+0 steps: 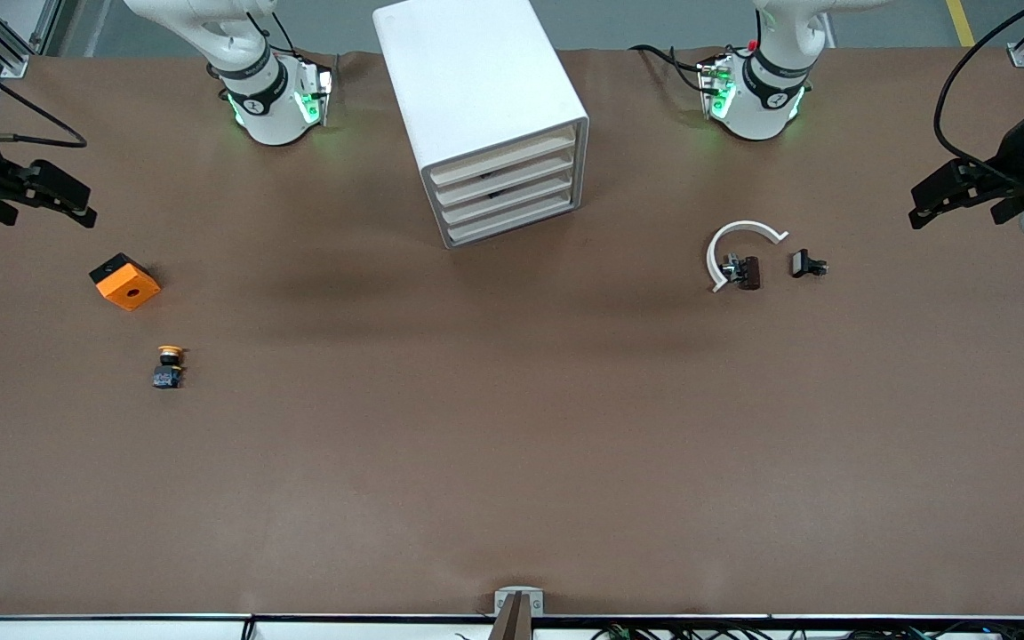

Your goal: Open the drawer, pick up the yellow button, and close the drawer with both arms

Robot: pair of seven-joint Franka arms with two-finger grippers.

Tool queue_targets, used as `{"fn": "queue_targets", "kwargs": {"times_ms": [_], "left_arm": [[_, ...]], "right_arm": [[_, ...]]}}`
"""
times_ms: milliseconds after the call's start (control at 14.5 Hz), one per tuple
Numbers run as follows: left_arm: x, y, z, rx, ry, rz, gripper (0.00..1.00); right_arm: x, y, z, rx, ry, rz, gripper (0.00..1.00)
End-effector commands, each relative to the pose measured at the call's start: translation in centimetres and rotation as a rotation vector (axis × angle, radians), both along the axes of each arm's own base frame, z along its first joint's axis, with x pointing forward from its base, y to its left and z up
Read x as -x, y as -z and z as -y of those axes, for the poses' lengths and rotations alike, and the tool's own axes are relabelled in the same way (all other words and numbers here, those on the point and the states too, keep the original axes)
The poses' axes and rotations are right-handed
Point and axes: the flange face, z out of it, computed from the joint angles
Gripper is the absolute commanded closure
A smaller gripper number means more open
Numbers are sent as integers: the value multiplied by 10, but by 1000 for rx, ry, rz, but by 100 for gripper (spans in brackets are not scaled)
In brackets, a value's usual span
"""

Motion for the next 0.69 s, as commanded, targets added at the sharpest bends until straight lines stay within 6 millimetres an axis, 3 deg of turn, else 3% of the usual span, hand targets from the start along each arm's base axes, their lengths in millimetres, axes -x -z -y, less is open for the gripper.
{"fn": "queue_targets", "kwargs": {"times_ms": [0,276,622], "left_arm": [[6,0,0,10,-1,-19,0],[7,-1,17,7,8,-19,0],[6,1,27,3,0,-20,0]], "right_arm": [[-1,-7,12,-16,26,4,0],[1,-8,2,-7,16,-21,0],[1,-17,9,-15,24,-2,0]]}}
